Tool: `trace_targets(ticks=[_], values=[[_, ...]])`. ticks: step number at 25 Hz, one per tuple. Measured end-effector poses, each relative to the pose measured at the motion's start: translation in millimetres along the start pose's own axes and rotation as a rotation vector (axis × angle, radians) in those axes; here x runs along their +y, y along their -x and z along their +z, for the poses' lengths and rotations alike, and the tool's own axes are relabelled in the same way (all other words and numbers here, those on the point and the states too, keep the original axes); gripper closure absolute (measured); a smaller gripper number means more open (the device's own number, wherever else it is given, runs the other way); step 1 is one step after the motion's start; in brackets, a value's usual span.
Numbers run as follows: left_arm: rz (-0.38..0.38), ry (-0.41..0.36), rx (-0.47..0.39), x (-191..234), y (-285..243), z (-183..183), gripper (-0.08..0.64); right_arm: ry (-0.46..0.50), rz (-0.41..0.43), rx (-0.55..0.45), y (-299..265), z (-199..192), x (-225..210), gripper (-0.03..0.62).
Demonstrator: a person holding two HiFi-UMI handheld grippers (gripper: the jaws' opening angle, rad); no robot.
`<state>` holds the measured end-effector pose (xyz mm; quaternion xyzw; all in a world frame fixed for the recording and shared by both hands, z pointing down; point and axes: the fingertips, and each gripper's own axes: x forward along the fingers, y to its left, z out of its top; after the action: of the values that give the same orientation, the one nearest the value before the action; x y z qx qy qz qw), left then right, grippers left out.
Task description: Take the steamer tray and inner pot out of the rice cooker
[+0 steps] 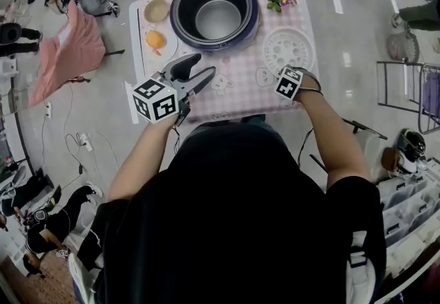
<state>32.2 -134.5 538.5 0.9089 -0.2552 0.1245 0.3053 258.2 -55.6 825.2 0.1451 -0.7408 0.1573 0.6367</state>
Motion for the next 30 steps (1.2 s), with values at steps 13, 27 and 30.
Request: trace_targets(ticks=[13,27,30], values=[[-0.008,0.002,-0.003,3,-8,0,0.290,-0.022,0.020,-0.012,-9,-2,3,0.520],[-0.007,-0.025,-0.058,0,6,21,0.290,-0.180,0.079,-0.218,56,34,-10,0.453],[-0.003,-0.033,-0.073,1,11,25,0.290,-0.211,0.056,-0.280,84,47,-24,0.451]])
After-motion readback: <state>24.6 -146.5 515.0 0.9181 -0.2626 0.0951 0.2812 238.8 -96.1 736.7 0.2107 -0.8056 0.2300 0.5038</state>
